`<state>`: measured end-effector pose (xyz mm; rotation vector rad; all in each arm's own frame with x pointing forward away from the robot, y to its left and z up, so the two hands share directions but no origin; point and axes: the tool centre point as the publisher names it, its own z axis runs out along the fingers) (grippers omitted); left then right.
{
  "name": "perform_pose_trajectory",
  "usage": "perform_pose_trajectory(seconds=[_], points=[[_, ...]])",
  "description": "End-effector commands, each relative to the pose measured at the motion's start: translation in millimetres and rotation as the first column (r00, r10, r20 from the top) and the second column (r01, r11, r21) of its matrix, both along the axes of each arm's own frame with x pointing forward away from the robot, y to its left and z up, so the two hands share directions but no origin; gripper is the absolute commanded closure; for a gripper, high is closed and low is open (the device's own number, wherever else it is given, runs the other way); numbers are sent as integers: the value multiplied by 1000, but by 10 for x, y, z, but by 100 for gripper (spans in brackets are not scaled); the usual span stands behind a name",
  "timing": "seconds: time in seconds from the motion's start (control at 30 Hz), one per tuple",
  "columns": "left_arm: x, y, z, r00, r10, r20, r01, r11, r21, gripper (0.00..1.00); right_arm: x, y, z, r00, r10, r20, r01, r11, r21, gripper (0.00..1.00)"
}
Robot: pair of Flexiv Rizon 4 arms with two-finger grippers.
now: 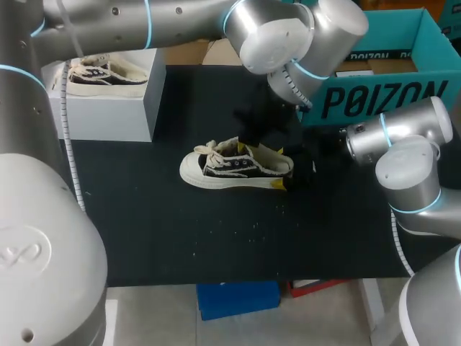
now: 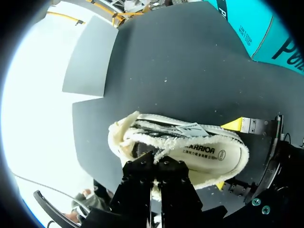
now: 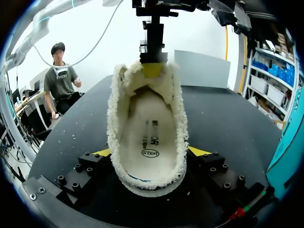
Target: Take the shoe out of the shoebox, open the shoe tongue, remove and reinsert the insole, then place the shoe into the shoebox
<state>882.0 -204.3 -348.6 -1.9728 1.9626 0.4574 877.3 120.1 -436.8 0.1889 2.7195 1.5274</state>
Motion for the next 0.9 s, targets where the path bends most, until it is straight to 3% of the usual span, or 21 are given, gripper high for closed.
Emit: perform_pose_trajectory(seconds=[0.03,0.43,0.87,0.9], points=[[-28,75,124,1000,4,27,-4,1000,-18,100,6,19,-10,1000,-1,-1,1,1000,-1,100],[-129,600,292,990,105,89,-107,994,20,100,6,19,-10,1000,-1,-1,1,1000,-1,100],[-206,1020,49,978,195,74,-201,975,92,100,6,19,-10,1000,-1,-1,1,1000,-1,100],[-206,1039,33,976,204,72,-210,973,98,58,6,19,-10,1000,-1,-1,1,1000,-1,100]])
